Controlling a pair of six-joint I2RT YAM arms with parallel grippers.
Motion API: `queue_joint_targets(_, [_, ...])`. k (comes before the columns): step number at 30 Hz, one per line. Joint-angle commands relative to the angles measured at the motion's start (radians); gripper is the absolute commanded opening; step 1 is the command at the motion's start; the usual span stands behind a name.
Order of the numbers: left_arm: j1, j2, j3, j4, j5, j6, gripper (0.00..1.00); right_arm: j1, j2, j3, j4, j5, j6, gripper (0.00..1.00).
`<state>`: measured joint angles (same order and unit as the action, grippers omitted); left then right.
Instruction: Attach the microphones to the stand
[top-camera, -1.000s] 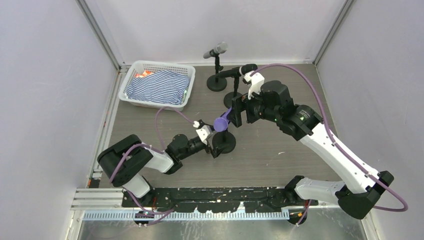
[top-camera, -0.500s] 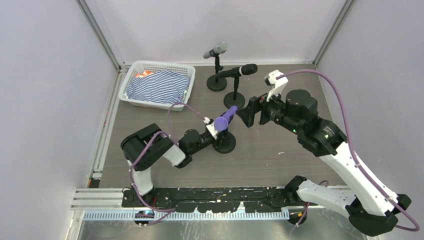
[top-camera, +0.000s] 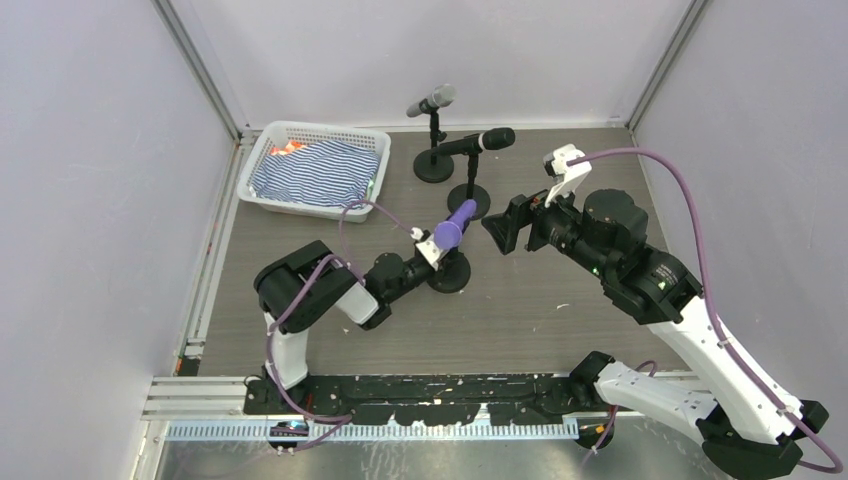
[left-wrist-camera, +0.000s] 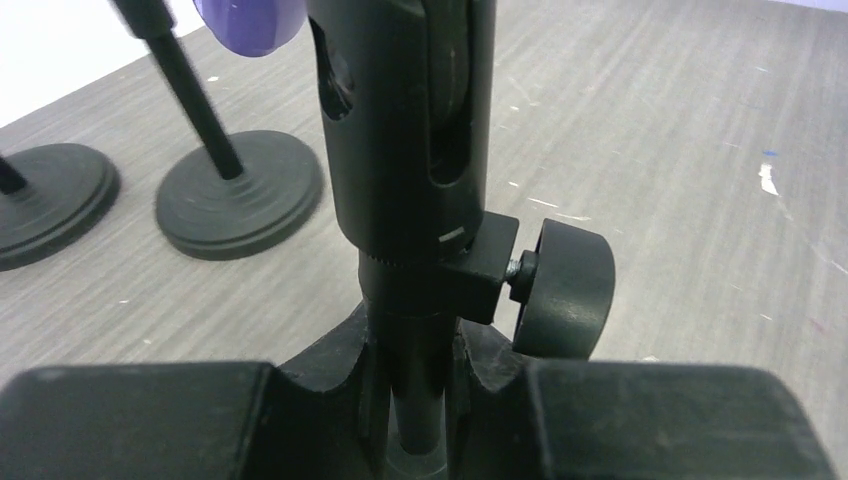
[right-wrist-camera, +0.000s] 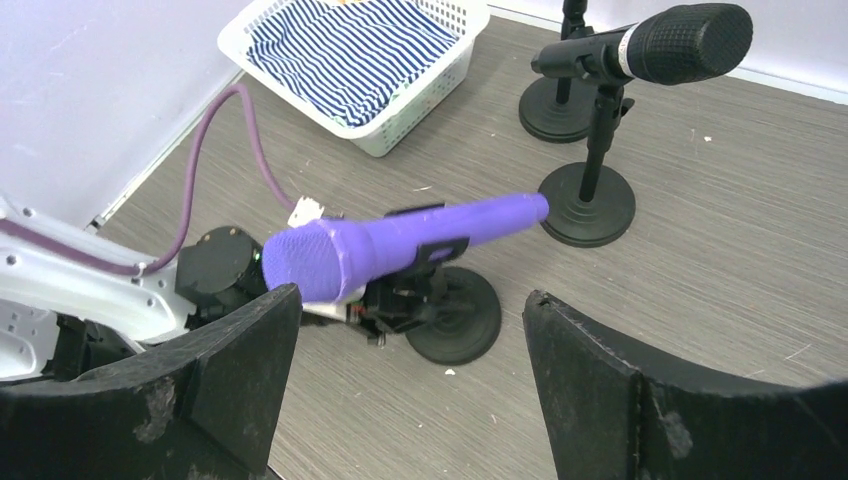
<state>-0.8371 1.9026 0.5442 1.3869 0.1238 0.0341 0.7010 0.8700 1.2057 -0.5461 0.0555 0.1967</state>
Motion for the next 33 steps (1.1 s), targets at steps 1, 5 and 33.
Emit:
queue_joint_targets(1, [0.123, 0.055, 0.097, 0.044, -0.014, 0.021, 0.00, 0.005, -0.019, -0.004, 0.043, 0.028, -0.021, 0.86])
queue_joint_targets(5, [0.216, 0.107, 0.189, 0.044, 0.074, -0.028, 0.00, 0.004, -0.030, -0.011, 0.034, 0.042, -0.025, 0.86])
queue_joint_targets(33, [0.363, 0.009, 0.211, 0.038, 0.148, -0.193, 0.85, 0.004, 0.003, 0.015, -0.021, 0.276, -0.001, 0.93])
